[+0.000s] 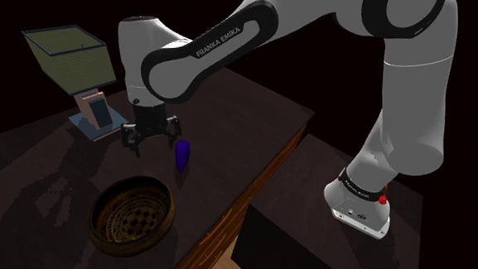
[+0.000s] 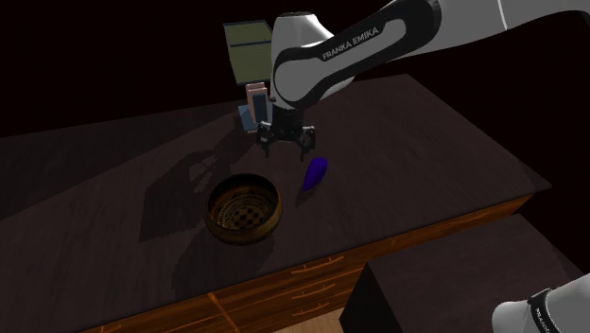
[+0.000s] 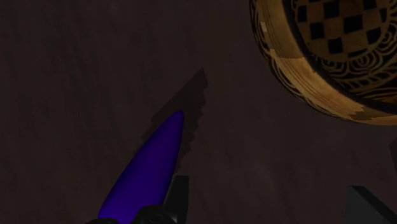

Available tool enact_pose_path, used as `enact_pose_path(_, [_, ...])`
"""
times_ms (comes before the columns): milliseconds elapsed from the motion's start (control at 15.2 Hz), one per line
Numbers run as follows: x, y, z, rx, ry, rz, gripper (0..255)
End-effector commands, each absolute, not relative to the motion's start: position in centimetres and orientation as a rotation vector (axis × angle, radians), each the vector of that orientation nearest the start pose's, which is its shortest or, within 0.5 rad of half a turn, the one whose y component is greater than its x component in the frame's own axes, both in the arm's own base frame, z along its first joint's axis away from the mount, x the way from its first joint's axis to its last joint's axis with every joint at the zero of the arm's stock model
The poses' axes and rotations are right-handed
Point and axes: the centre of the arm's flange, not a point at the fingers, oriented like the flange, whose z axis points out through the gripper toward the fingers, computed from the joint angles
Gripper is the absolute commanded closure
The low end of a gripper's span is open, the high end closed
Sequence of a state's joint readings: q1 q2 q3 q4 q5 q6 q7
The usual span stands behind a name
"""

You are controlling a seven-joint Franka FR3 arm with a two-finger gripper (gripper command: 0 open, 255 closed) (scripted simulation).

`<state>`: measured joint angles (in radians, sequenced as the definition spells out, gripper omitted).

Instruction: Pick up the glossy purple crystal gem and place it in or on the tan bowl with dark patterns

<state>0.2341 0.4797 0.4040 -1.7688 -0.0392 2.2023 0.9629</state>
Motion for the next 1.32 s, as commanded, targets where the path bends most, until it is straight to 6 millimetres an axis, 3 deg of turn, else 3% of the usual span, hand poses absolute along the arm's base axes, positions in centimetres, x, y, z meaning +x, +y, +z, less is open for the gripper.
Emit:
enact_pose_path(0, [53.9,37.0,31.0,-2.992,0.516,0.173,0])
enact_pose_path(132, [53.9,37.0,31.0,-2.992,0.516,0.173,0])
enact_pose_path(198, [53.9,37.0,31.0,-2.992,0.516,0.173,255])
enact_pose_path(792, [53.9,37.0,31.0,-2.992,0.516,0.173,255])
enact_pose_path(858, [53.9,37.0,31.0,-2.992,0.516,0.173,0])
enact_pose_path(1254, [50.6,33.1,26.6,-3.053,0.853,-0.112,0])
